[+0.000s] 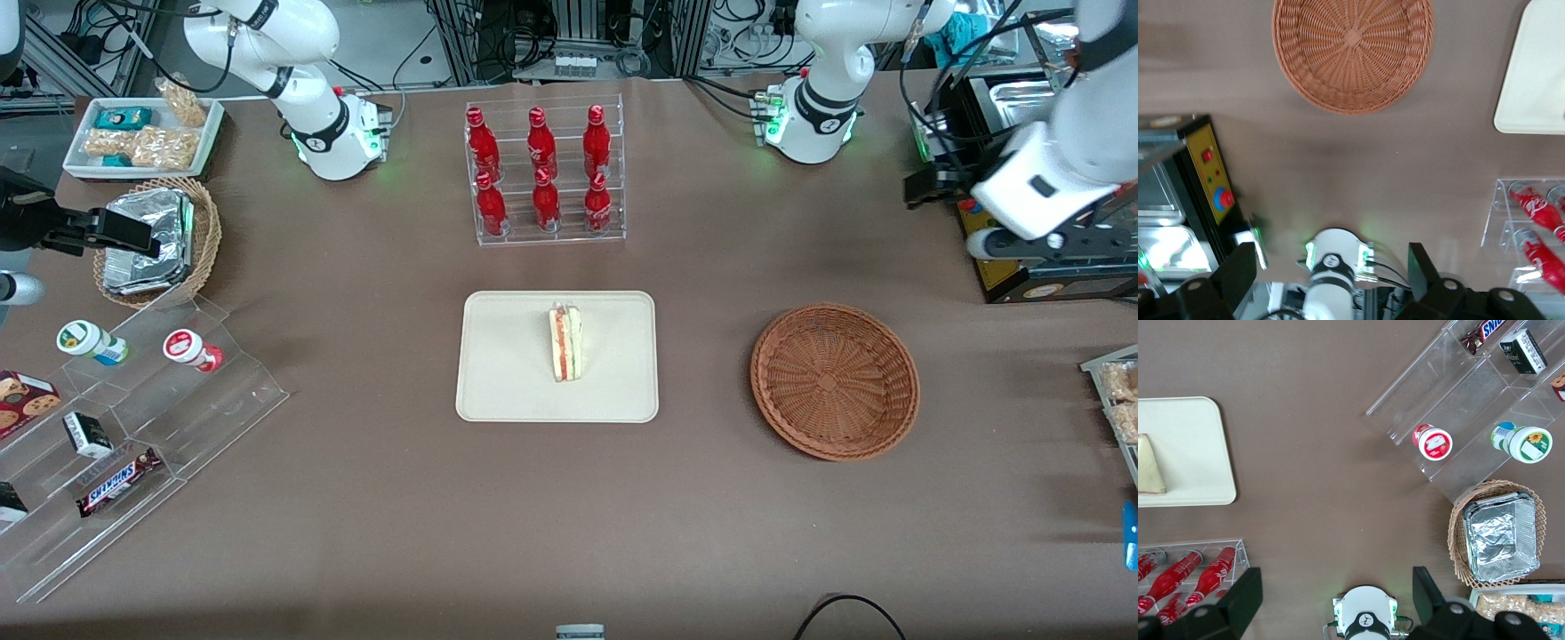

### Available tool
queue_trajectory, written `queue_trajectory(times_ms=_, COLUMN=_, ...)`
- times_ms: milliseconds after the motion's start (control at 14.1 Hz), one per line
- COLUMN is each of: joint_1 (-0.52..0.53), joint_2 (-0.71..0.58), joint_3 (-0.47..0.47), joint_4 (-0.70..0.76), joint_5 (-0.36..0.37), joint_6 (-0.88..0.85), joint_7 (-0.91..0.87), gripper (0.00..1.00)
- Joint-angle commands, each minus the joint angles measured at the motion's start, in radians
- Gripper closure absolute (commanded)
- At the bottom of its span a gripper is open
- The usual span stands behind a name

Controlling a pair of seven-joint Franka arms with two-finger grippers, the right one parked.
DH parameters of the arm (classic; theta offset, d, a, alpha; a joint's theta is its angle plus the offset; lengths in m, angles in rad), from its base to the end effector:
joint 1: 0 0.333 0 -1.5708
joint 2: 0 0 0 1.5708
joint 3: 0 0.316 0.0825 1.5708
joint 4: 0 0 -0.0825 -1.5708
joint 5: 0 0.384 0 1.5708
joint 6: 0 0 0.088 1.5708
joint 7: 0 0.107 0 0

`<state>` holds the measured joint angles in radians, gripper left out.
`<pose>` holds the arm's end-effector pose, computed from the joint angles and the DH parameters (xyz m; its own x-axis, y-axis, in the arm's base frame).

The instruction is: Place sandwich from basket to tray

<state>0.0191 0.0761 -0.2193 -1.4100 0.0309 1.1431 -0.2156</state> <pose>0.5196 -0.0959 0.6271 0.9455 0.0342 -0.3238 0.0068 -0.9963 -0.0855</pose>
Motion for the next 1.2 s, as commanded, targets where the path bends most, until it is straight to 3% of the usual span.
queue_trajectory(times_ms=0, joint_1=-0.011, joint_2=-0.036, joint_3=0.001, joint_4=-0.029, joint_5=-0.026, joint_6=-0.008, joint_7=-0.071, gripper=0.0)
queue_trajectory(times_ms=212, joint_1=0.038, joint_2=-0.045, joint_3=0.0, joint_4=-0.027, joint_5=-0.058, joint_6=0.004, joint_7=-0.048, gripper=0.0)
queue_trajectory(times_ms=424, joint_1=0.074, joint_2=-0.045, joint_3=-0.018, joint_4=-0.027, joint_5=-0.046, joint_6=0.01, joint_7=0.036, gripper=0.0)
queue_trajectory(times_ms=1131, joint_1=0.068, joint_2=0.016, joint_3=-0.023, joint_4=0.017, joint_5=-0.054, joint_6=0.013, joint_7=0.021, gripper=0.0)
